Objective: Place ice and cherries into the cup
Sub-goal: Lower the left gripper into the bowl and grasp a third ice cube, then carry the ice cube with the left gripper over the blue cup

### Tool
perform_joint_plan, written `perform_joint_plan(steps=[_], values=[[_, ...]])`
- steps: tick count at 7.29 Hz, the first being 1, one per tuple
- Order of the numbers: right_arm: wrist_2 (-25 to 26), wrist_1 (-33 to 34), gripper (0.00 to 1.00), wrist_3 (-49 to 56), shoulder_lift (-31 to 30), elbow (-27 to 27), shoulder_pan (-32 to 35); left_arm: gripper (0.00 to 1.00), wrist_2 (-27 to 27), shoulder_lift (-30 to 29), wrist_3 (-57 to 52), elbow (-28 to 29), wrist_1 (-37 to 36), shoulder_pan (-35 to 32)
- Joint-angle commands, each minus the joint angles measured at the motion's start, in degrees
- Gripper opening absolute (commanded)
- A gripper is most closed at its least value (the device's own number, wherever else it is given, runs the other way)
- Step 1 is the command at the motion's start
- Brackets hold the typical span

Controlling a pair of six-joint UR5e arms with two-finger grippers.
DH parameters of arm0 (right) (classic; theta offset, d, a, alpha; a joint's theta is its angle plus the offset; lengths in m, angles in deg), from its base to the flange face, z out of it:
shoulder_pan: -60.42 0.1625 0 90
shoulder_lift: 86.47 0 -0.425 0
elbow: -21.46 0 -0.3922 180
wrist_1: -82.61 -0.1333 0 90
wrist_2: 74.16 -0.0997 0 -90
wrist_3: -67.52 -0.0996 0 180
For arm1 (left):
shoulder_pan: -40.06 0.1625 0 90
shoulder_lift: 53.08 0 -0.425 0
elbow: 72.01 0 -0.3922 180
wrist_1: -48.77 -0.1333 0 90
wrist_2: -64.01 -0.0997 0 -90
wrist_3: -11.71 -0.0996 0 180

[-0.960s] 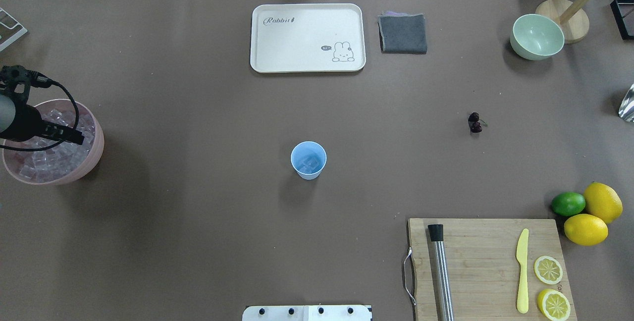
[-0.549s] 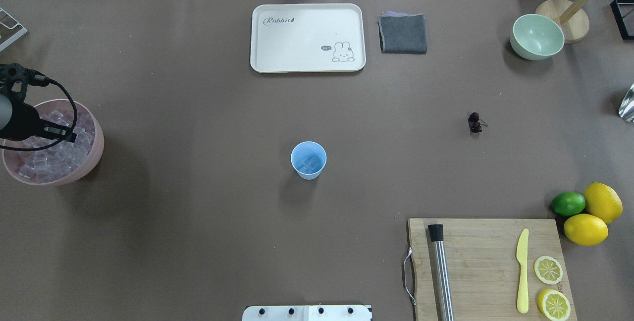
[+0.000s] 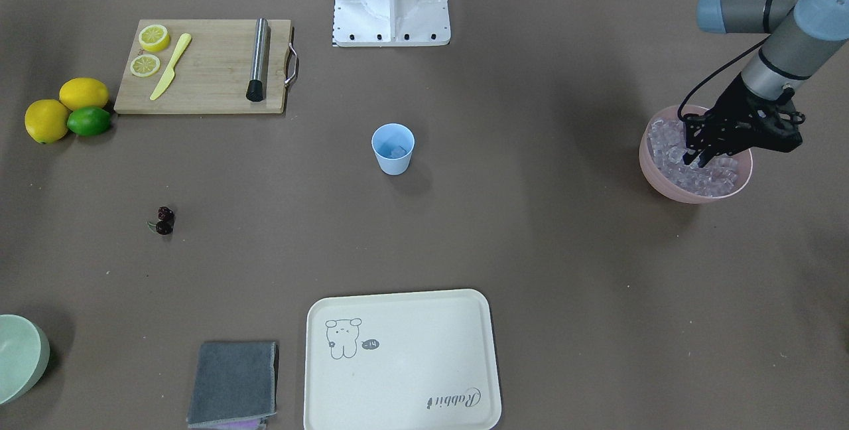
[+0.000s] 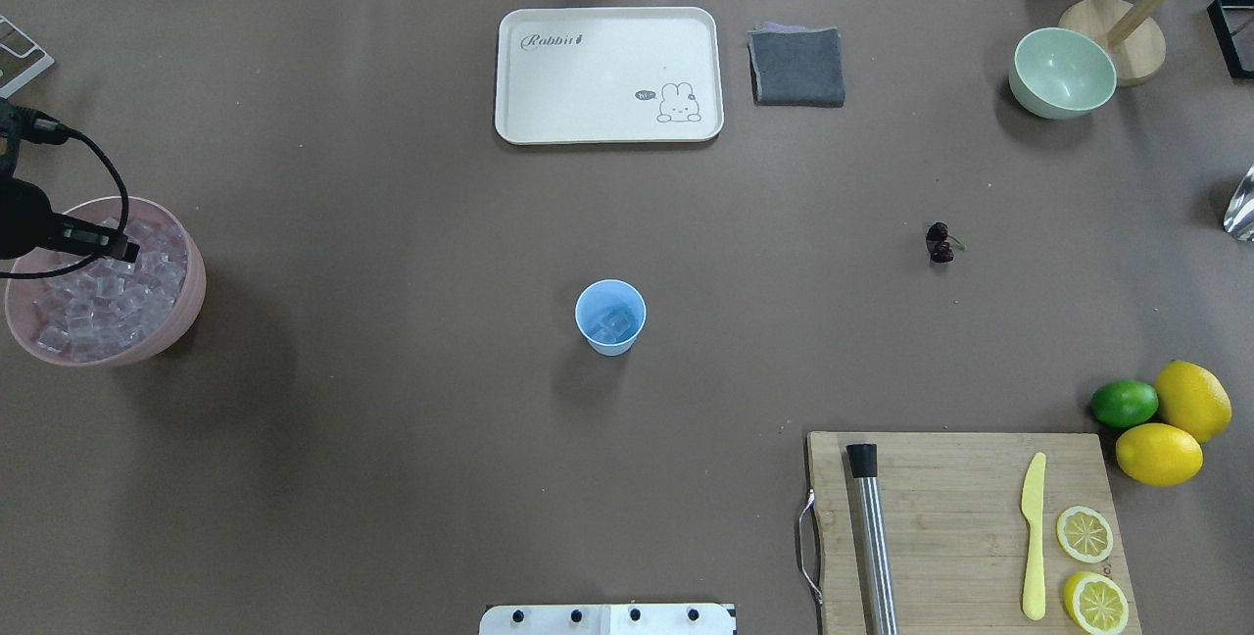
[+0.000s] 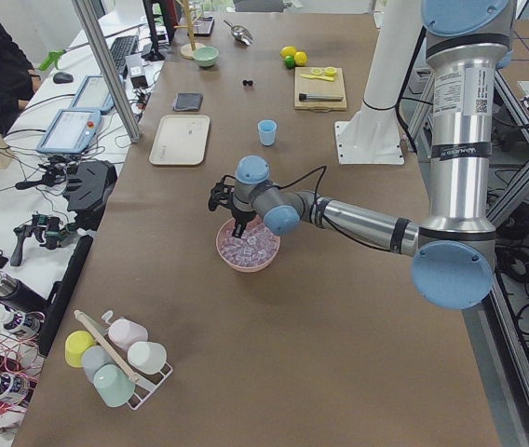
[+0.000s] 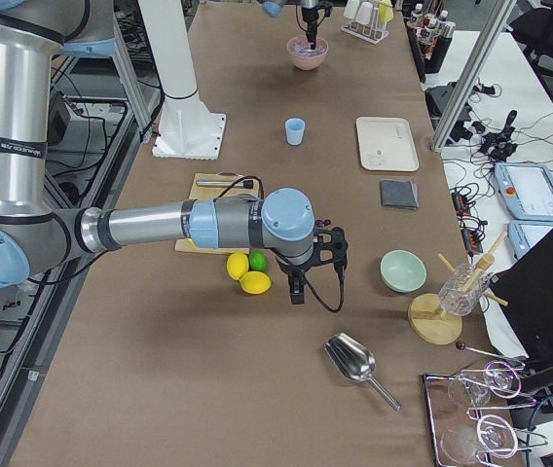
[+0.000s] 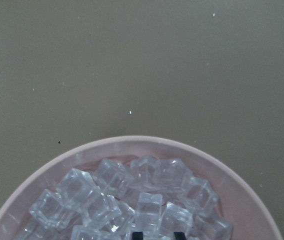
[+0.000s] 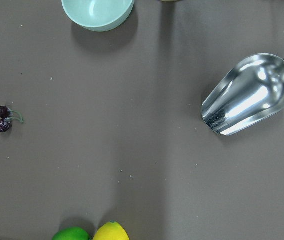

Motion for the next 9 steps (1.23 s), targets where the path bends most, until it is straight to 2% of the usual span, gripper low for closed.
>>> perform_joint_plan(steps=[1, 2, 4, 5, 6, 9], values=[[-0.11, 0.00, 1.00, 0.09, 0.00, -0.03, 0.02, 0.00, 0.83, -2.58, 0.65, -5.38, -2.82, -1.77], [-0.11, 0.00, 1.00, 0.09, -0.09, 0.06, -0.07, 0.00, 0.74, -7.56, 1.70, -5.49, -4.84, -1.86], [-0.20, 0.00, 1.00, 0.00, 0.00, -0.03, 0.02, 0.00, 0.13, -22.22, 14.47, -5.75, -14.12, 1.19], [-0.20, 0.00, 1.00, 0.00, -0.09, -0.11, 0.02, 0.00, -4.40, -29.08, 20.46, -5.66, -18.62, 6.44], [-0.20, 0.00, 1.00, -0.09, -0.18, -0.11, 0.02, 0.00, -11.84, -35.15, 25.39, -4.97, -22.32, 14.06], [0.15, -0.09, 1.00, 0.00, -0.18, -0.47, 0.02, 0.00, -27.77, -41.61, 32.37, 0.29, -22.45, 28.51]])
